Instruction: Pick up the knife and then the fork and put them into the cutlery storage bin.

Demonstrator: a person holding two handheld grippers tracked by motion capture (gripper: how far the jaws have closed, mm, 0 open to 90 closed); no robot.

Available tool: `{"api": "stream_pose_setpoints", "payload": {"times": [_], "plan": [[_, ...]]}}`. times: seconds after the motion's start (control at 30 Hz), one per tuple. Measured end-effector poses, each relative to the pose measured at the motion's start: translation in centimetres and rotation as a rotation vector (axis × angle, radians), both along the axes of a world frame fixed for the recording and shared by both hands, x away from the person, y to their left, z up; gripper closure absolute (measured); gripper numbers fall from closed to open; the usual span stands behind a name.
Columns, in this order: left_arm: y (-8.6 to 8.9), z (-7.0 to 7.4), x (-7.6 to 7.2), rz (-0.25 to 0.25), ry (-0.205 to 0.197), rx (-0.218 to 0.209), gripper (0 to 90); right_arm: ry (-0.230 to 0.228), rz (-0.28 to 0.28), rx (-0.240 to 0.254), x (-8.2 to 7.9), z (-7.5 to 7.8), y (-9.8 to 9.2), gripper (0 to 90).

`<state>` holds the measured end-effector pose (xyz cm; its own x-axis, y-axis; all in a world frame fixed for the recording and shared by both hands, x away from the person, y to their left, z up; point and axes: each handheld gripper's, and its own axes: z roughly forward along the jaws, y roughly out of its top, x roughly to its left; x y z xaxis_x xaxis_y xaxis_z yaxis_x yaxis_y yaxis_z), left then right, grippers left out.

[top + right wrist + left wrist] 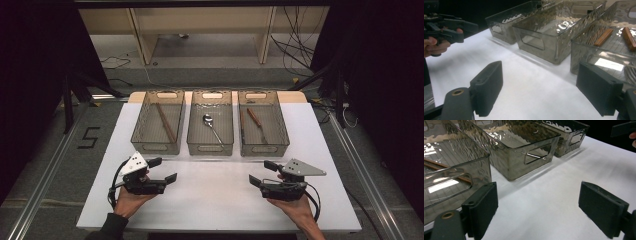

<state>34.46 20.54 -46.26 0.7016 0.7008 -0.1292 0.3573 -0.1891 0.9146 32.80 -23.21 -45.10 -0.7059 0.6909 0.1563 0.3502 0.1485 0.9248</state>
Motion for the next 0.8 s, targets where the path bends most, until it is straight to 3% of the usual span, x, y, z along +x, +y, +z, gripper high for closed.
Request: {"api": "stream_pose_setpoints", "payload": {"times": [0.23, 0.8], "plan": [[0.04, -0.21, -0.4, -0.011, 0.012, -0.002, 15.7, -0.003, -0.017, -0.005, -1.09, -0.9, -0.45, 19.9], [-0.12, -0.38, -0.26, -0.012, 0.014, 0.0, 15.7, -0.009, -0.048, 0.002, -0.88, -0.99, -0.88, 20.0]]}}
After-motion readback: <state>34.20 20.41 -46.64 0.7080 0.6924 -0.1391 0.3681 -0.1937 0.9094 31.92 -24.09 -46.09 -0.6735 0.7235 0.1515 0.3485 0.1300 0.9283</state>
